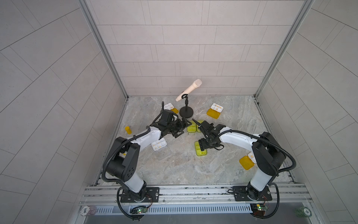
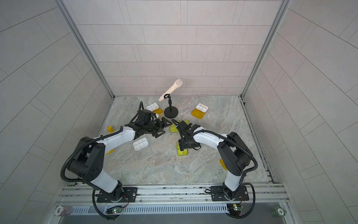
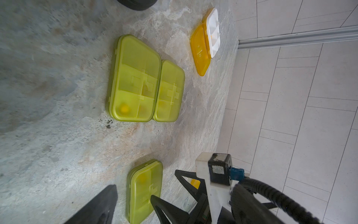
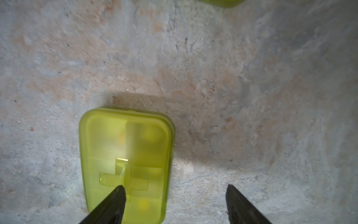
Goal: Close pillboxes
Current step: Close the lid on the pillbox, then pick up the pillbox at the center of the board.
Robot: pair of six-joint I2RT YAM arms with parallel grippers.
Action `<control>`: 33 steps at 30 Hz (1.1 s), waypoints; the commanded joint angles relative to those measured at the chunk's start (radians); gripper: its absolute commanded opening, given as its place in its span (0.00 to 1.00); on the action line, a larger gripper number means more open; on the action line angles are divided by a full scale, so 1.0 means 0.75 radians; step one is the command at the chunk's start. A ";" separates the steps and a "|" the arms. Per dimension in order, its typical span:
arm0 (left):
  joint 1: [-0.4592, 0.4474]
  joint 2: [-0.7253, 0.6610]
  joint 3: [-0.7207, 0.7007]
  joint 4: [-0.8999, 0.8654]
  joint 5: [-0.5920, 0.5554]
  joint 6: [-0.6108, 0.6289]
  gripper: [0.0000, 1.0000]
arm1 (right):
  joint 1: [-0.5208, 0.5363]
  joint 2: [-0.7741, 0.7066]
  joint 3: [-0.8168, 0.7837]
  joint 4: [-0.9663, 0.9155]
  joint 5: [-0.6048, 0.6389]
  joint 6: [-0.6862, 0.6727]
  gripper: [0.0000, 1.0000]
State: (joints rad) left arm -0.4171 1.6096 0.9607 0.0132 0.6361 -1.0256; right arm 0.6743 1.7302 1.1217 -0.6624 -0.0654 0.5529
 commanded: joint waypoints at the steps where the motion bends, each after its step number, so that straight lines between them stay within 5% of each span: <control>1: 0.005 -0.018 -0.011 0.032 0.015 -0.020 0.96 | 0.011 0.019 -0.020 -0.041 0.072 -0.011 0.83; 20: 0.005 -0.012 -0.011 0.031 0.013 -0.019 0.96 | 0.020 0.036 -0.064 -0.031 0.082 0.009 0.82; 33: 0.116 -0.068 -0.011 0.024 0.014 -0.023 0.96 | 0.177 0.066 0.047 -0.005 0.102 0.123 0.90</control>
State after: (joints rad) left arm -0.3557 1.6073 0.9607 0.0135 0.6418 -1.0325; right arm 0.7929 1.7538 1.1484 -0.6537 -0.0174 0.6071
